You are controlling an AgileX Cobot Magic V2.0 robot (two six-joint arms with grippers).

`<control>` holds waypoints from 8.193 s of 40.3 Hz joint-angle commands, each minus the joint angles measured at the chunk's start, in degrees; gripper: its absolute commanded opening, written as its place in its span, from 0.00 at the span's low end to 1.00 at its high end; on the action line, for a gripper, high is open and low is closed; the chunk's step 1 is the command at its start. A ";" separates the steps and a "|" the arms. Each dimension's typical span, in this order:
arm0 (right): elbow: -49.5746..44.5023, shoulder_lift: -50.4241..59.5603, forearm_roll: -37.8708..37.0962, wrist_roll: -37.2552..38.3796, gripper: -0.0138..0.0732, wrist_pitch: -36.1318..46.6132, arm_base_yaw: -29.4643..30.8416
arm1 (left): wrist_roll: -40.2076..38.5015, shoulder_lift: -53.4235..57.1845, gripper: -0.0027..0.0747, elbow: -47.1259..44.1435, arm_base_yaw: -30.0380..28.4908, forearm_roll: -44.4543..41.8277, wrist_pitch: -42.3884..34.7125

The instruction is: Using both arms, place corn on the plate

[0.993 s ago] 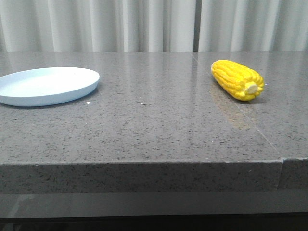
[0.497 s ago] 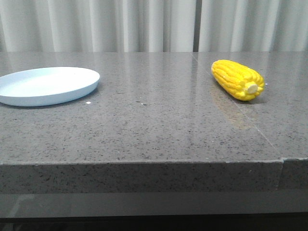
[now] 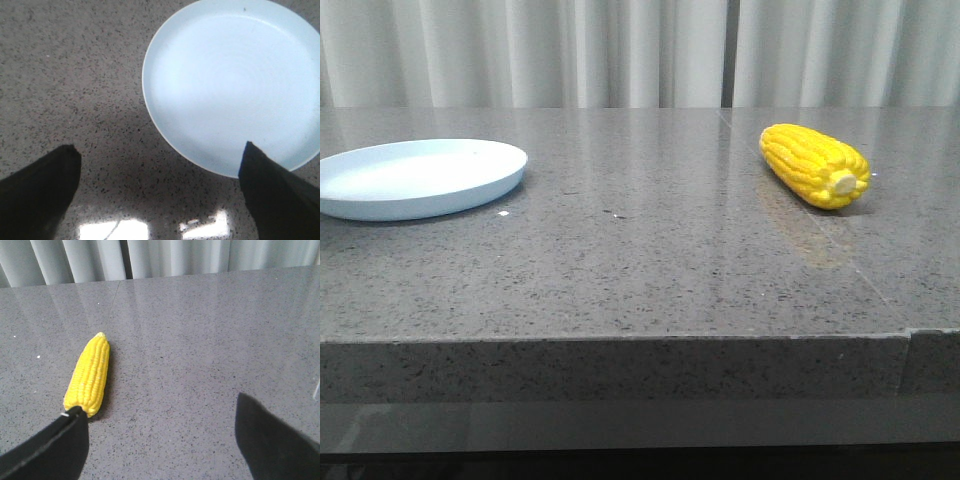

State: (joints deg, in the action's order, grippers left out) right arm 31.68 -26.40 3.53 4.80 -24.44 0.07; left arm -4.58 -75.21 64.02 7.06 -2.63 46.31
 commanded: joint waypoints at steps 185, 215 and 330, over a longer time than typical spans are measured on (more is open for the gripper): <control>1.98 -0.68 0.23 -0.55 0.88 5.44 0.30 | 5.88 73.13 0.01 -40.86 -3.79 -1.78 -23.49; 33.31 -45.81 8.07 -0.55 0.88 -13.80 -6.18 | 5.88 73.13 0.01 -41.64 -3.79 -1.78 -24.49; 60.19 -71.68 22.11 -0.50 0.87 -14.55 -24.14 | 5.88 73.13 0.01 -41.64 -3.79 -1.78 -24.49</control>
State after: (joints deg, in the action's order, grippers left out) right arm 89.86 -103.60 28.03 4.80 -38.71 -25.25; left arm 1.31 -1.37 20.90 3.25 -4.38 26.42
